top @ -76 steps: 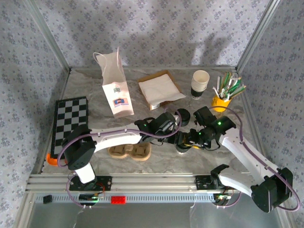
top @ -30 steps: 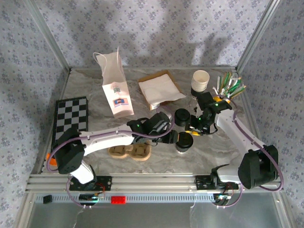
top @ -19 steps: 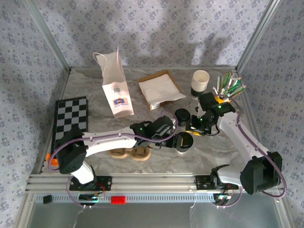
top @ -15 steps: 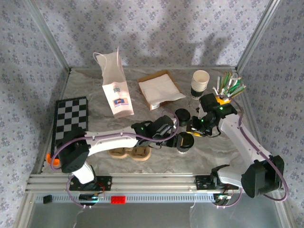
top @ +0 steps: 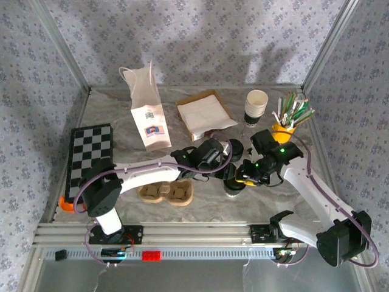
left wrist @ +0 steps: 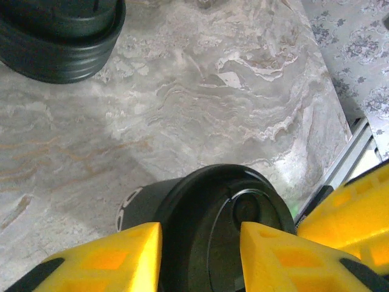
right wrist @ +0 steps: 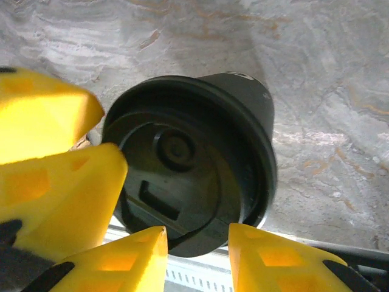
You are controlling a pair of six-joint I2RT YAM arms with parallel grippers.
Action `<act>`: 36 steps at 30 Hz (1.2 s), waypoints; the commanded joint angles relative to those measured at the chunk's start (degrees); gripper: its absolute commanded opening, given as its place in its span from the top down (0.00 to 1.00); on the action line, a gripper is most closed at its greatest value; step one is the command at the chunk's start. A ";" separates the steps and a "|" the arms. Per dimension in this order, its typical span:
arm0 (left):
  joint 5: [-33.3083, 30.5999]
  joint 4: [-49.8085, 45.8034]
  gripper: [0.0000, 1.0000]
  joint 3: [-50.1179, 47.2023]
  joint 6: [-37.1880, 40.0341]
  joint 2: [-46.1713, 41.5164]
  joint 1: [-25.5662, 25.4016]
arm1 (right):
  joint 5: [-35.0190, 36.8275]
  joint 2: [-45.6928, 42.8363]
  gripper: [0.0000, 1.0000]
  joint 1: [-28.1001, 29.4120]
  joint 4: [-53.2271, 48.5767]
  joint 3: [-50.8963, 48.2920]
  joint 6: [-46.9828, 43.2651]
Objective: Pack the takeout coffee
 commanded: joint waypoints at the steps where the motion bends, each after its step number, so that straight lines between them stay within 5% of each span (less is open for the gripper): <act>1: -0.90 -2.17 0.56 2.32 1.87 -0.05 0.74 | 0.36 -1.01 0.64 0.61 -0.23 -0.90 3.38; 14: -0.31 -4.70 0.49 -1.38 -4.89 -3.72 -0.60 | 4.52 1.51 0.58 4.71 -3.34 0.62 2.00; 36: 1.21 -2.00 0.62 -7.09 -7.28 -3.18 -0.72 | 12.31 4.64 0.61 10.65 -2.67 -5.79 3.71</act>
